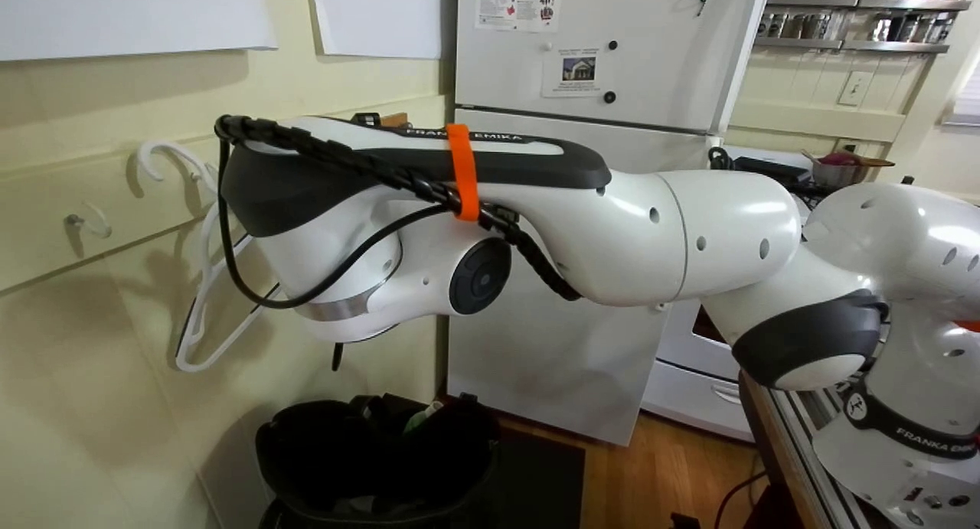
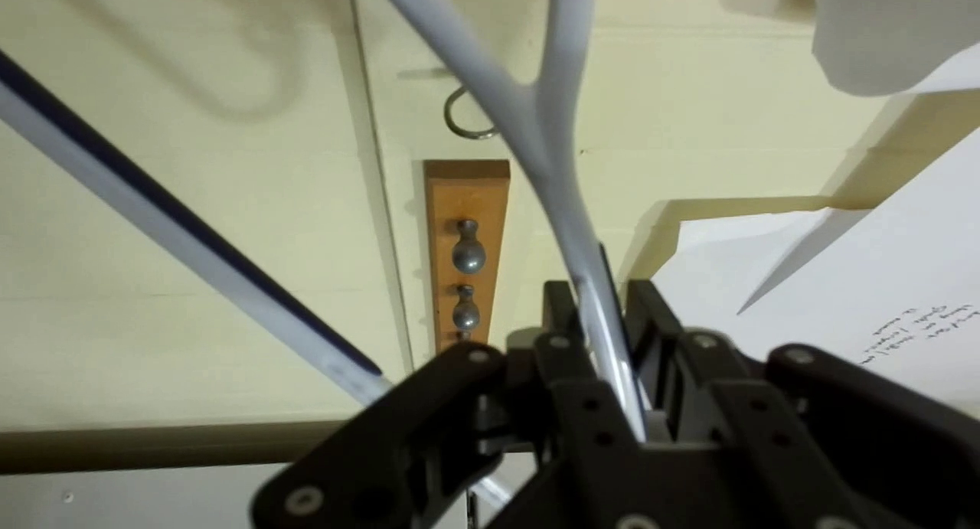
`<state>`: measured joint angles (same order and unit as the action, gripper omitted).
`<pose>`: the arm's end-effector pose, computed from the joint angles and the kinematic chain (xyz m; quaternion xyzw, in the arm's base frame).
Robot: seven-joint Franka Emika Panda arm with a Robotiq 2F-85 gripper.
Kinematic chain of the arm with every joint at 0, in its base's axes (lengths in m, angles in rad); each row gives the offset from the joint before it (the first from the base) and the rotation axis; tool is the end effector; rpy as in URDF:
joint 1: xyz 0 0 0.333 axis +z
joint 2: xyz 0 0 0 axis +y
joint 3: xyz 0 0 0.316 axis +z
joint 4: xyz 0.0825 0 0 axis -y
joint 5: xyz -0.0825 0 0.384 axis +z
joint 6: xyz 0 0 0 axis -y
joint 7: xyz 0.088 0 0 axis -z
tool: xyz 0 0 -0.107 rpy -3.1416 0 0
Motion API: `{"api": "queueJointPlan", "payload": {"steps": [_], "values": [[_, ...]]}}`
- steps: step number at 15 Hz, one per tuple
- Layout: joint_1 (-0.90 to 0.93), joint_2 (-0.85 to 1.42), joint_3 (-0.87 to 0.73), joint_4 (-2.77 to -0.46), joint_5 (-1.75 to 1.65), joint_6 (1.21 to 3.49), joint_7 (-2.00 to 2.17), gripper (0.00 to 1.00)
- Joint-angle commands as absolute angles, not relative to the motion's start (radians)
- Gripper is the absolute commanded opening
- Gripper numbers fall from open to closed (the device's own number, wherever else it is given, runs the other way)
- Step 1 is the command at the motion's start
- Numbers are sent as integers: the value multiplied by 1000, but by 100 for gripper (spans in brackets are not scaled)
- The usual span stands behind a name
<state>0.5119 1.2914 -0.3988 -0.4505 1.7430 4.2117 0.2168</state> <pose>0.6809 0.1583 0.4022 -0.2820 0.6009 -0.6796 0.3121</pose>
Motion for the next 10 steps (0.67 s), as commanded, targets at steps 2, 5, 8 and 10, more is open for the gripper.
{"api": "queueJointPlan", "payload": {"steps": [2, 5, 8, 10], "values": [[529, 1282, -369, -450, 1739, 4219, 227, 6], [542, 1280, -331, -450, 1724, 4220, 226, 6], [548, 1276, -263, -450, 1691, 4220, 189, 6], [554, 1274, -230, -450, 1682, 4240, 155, 6]]}}
